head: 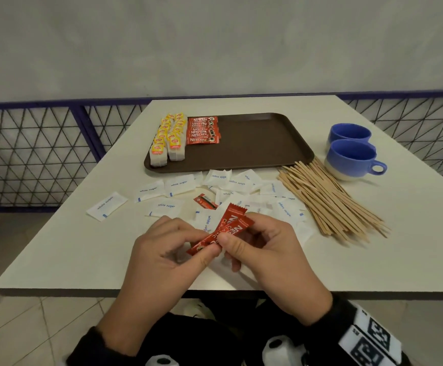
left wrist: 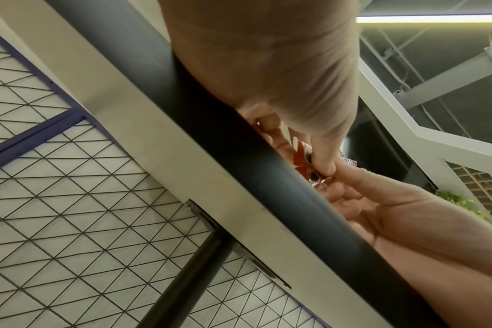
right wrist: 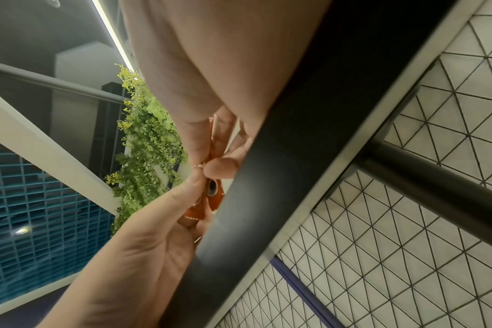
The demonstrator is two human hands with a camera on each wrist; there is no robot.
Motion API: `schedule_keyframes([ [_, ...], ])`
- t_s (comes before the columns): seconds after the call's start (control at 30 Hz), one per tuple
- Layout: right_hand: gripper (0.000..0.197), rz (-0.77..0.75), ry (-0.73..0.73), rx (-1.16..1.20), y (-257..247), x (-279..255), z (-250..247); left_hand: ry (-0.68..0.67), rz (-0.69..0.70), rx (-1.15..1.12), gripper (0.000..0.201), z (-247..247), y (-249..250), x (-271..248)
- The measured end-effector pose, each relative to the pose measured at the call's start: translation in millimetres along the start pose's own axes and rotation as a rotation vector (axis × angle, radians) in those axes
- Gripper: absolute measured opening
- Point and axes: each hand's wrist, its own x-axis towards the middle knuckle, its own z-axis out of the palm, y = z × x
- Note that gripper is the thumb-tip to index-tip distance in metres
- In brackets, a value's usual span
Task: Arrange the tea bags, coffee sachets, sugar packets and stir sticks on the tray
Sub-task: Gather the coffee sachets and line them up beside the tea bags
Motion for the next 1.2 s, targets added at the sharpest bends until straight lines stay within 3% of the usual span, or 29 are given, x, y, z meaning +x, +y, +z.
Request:
schedule_keyframes([
  [0.13, 0.016, 0.023, -0.001, -0.053, -0.3, 0.0, 0.1, 0.035, 0.017, -0.025, 0.016, 1.1, -4.7, 0.7],
  [0.27, 0.009, 0.002, 0.002, -0.117, 0.5, -1.0, 3.5, 0.059, 0.019, -0.03, 0.021, -0.3, -5.2, 1.4],
  [0.43, 0.013, -0.004, 0.048, -0.06, 2.1, -1.0, 1.8, 0.047, 0.008, 0.017, 0.031, -0.6, -4.2, 0.4],
  [0.57, 0.013, 0.004, 0.029, -0.02, 2.1, -0.9, 3.2, 0.039, 0.015, -0.031, 0.014, -1.0, -0.9, 0.6],
  [0.83, 0.017, -0.01, 0.018, -0.079, 8.2, -2.9, 5.1, 0.064, -0.026, -0.111, 0.025, 0.0, -6.3, 2.2],
  [1.2, 0.023, -0.022, -0.037, -0.192, 8.6, -1.6, 4.6, 0.006, -0.095, -0.18, 0.025, 1.0, 1.2, 0.4],
])
